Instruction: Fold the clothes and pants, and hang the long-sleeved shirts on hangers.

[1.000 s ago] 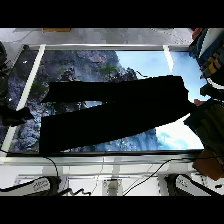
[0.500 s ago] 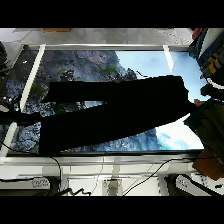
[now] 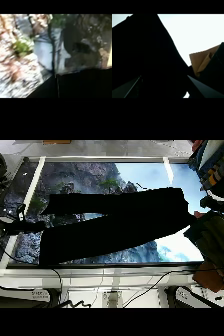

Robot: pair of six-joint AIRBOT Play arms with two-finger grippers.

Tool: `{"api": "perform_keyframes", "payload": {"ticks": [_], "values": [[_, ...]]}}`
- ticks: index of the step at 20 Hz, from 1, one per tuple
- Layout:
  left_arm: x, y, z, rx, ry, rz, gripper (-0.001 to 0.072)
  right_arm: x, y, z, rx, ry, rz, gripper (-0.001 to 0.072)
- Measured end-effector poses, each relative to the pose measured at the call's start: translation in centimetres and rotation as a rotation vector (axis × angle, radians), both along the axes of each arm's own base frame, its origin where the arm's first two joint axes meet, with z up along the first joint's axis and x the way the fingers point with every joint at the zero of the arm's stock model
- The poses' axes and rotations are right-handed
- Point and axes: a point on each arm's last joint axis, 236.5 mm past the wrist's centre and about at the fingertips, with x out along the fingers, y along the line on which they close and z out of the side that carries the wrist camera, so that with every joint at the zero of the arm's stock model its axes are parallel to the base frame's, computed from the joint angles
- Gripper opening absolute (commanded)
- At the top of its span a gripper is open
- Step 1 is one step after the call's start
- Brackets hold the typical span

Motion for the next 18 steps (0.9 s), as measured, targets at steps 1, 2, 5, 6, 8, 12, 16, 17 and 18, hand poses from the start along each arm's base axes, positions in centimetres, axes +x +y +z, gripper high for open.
{"api": "perform_keyframes", "payload": {"ticks": [1, 2, 5, 6, 8, 12, 16, 17, 18], "values": [[0.2, -0.1, 0.1, 0.005, -0.005, -0.014, 0.0012, 0.0, 0.0, 0.0, 0.001, 0.001, 0.000, 0.0611], [0.6, -0.2, 0.4, 0.012, -0.014, -0.028, 0.0012, 0.0, 0.0, 0.0, 0.001, 0.002, 0.001, 0.0611], [2.8, 0.4, 2.3, 0.057, -0.074, -0.054, 0.0010, -0.1, 0.2, -0.2, 0.007, 0.009, 0.004, 0.0610], [4.1, 0.9, 3.5, 0.078, -0.117, -0.050, 0.0011, -0.2, 0.3, -0.3, 0.012, 0.016, 0.007, 0.0611], [6.6, 2.3, 6.1, 0.131, -0.200, -0.037, 0.0011, -0.4, 0.5, -0.6, 0.021, 0.031, 0.013, 0.0611], [10.7, 5.1, 10.4, 0.239, -0.358, 0.032, 0.0013, -1.0, 1.2, -1.3, 0.045, 0.070, 0.029, 0.0611], [12.5, 6.7, 12.3, 0.298, -0.437, 0.078, 0.0578, -1.9, 2.1, -2.2, 0.075, 0.120, 0.050, 0.0548], [12.6, 6.8, 12.5, 0.302, -0.442, 0.082, 0.0664, -2.0, 2.2, -2.4, 0.081, 0.129, 0.052, 0.0397], [12.7, 6.8, 12.7, 0.300, -0.447, 0.088, 0.0647, -2.2, 2.4, -2.7, 0.090, 0.138, 0.052, 0.0156]]}}
